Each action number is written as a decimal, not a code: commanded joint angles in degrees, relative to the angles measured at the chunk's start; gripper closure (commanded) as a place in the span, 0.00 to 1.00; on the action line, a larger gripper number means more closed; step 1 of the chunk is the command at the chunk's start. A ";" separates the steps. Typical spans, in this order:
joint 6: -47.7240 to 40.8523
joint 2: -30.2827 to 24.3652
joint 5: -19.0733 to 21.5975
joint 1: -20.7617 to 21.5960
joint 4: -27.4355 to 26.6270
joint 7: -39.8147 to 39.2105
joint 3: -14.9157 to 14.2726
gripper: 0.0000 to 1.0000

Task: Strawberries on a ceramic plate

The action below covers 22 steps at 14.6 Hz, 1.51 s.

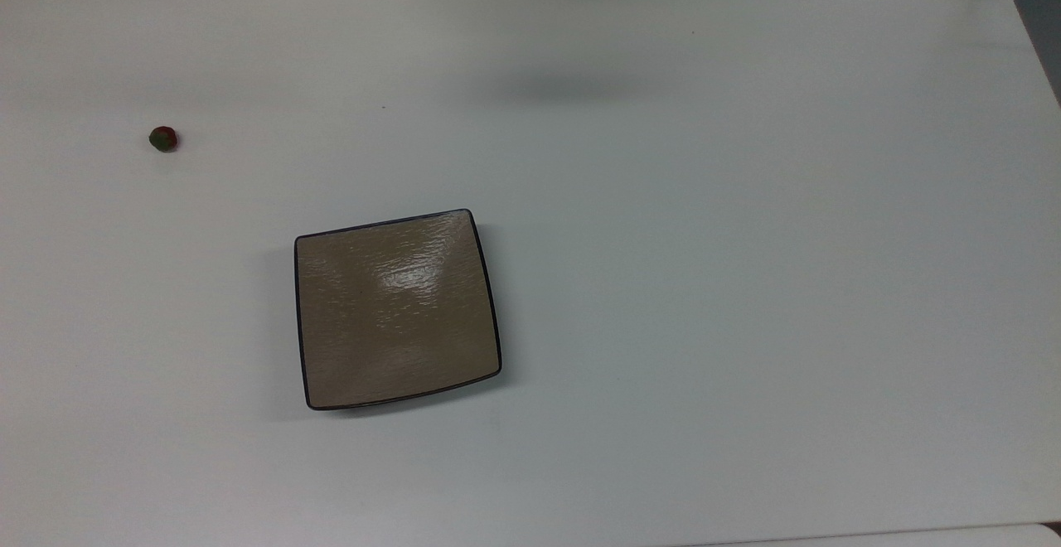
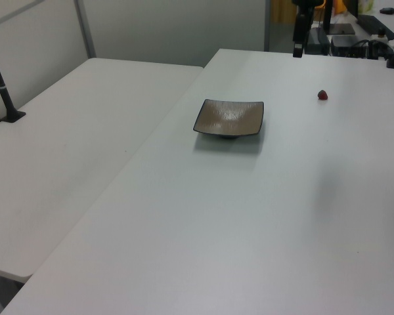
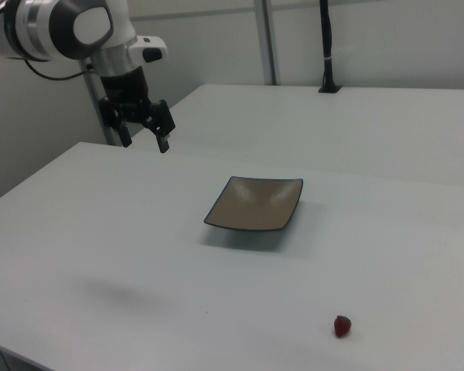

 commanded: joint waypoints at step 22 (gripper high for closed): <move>-0.64 -0.55 0.60 -3.34 -1.35 -25.65 -1.17 0.00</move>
